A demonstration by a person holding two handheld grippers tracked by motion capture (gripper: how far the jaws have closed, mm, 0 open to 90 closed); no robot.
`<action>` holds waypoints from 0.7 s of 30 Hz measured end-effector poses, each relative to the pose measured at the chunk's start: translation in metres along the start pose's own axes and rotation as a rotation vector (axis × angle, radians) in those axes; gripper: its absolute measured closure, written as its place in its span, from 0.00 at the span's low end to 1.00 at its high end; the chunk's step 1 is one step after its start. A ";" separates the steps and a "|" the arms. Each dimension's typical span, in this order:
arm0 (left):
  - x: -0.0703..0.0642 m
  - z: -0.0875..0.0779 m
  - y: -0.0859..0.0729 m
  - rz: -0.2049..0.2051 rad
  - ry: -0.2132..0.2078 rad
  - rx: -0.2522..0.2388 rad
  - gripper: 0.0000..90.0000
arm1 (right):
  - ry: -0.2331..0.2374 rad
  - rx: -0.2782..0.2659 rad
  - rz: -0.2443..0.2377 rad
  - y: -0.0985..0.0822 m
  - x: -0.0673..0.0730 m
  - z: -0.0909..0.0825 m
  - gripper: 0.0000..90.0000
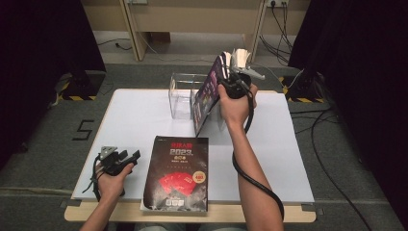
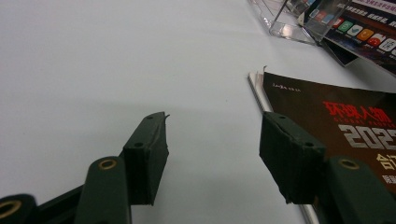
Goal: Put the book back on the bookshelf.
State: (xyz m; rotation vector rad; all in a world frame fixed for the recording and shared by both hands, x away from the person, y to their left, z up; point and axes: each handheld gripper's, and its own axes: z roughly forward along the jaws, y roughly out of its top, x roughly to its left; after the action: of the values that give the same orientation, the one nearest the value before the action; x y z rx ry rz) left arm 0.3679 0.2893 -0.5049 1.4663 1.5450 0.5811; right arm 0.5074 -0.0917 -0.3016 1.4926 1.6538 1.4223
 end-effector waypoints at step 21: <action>0.000 0.000 0.000 0.002 0.002 -0.001 0.45 | -0.039 0.184 0.013 0.011 -0.004 0.000 0.81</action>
State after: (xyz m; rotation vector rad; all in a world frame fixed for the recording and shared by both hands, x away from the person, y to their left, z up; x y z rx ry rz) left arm 0.3678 0.2891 -0.5048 1.4676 1.5445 0.5842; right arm 0.5127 -0.0971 -0.2926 1.6227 1.7941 1.2674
